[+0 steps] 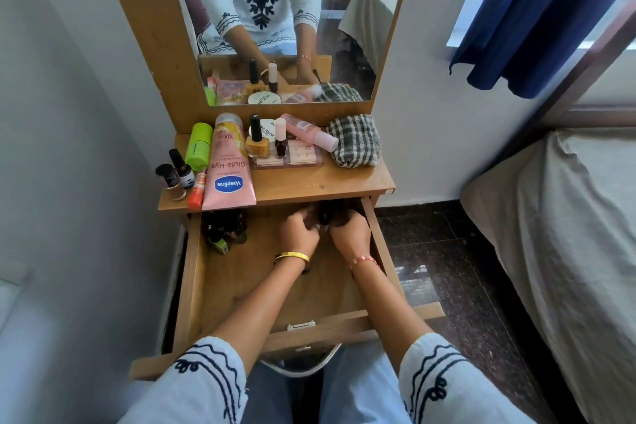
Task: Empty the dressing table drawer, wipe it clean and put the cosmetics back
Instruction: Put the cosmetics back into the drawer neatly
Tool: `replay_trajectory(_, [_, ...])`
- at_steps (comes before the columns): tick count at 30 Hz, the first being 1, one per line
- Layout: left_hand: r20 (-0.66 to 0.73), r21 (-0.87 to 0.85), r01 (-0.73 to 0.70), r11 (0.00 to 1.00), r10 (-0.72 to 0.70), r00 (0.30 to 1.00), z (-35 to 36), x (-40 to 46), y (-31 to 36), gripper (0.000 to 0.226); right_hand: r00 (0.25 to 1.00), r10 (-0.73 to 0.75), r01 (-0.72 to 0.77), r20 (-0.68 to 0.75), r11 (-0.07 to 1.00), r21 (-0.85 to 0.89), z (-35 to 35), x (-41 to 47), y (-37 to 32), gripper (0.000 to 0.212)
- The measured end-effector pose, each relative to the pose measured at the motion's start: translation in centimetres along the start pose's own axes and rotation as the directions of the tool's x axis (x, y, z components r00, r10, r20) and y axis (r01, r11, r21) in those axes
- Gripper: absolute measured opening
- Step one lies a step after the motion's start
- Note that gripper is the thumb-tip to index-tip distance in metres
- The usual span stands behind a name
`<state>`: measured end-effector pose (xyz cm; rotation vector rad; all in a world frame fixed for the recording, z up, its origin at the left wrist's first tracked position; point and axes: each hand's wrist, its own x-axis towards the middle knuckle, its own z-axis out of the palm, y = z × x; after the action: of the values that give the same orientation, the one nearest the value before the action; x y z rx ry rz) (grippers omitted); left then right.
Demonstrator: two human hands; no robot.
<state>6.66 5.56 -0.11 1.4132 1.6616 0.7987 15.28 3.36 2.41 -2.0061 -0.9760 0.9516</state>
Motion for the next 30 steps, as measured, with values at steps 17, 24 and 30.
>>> replay_trajectory(17, [-0.364, -0.125, -0.285, 0.950, 0.223, 0.904, -6.9, -3.8, 3.0, 0.017, 0.845, -0.510, 0.518, -0.162, 0.855, 0.009, 1.1, -4.6, -5.3, 0.026])
replay_trajectory(24, [-0.431, -0.124, -0.288, 0.950, 0.210, 0.878, -10.2, -1.7, 4.5, 0.018, 0.841, -0.519, 0.522, -0.155, 0.853, -0.023, 1.5, -1.8, -9.5, 0.026])
replay_trajectory(30, [-0.452, -0.036, -0.268, 0.963, 0.223, 0.864, -11.6, 0.5, 4.9, 0.026, 0.876, -0.482, 0.482, -0.019, 0.876, -0.025, 2.4, -0.2, -12.1, 0.042])
